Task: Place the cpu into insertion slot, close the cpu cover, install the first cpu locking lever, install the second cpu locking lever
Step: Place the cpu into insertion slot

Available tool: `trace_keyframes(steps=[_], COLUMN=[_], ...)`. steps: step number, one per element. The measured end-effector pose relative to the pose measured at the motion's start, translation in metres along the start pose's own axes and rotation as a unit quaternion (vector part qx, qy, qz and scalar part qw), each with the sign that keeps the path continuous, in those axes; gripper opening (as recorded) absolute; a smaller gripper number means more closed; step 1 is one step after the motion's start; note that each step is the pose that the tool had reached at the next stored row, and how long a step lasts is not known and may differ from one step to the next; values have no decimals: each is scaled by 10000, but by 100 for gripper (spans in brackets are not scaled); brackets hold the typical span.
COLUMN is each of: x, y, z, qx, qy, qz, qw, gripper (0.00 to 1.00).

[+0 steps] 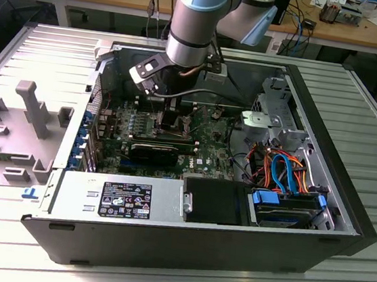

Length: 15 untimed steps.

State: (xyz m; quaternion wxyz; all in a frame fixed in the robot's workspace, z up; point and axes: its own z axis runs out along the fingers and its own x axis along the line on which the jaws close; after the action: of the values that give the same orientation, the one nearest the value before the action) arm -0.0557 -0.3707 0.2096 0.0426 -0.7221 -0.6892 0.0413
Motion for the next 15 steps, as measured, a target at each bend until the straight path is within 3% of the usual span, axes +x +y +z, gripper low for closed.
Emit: trace_keyframes(steps=[5, 15], x=[2, 3], y=[24, 36], z=[-3, -4], qx=[0, 0], qy=[-43, -75], qz=[-311, -514], qw=[9995, 9986], gripper=[55, 55])
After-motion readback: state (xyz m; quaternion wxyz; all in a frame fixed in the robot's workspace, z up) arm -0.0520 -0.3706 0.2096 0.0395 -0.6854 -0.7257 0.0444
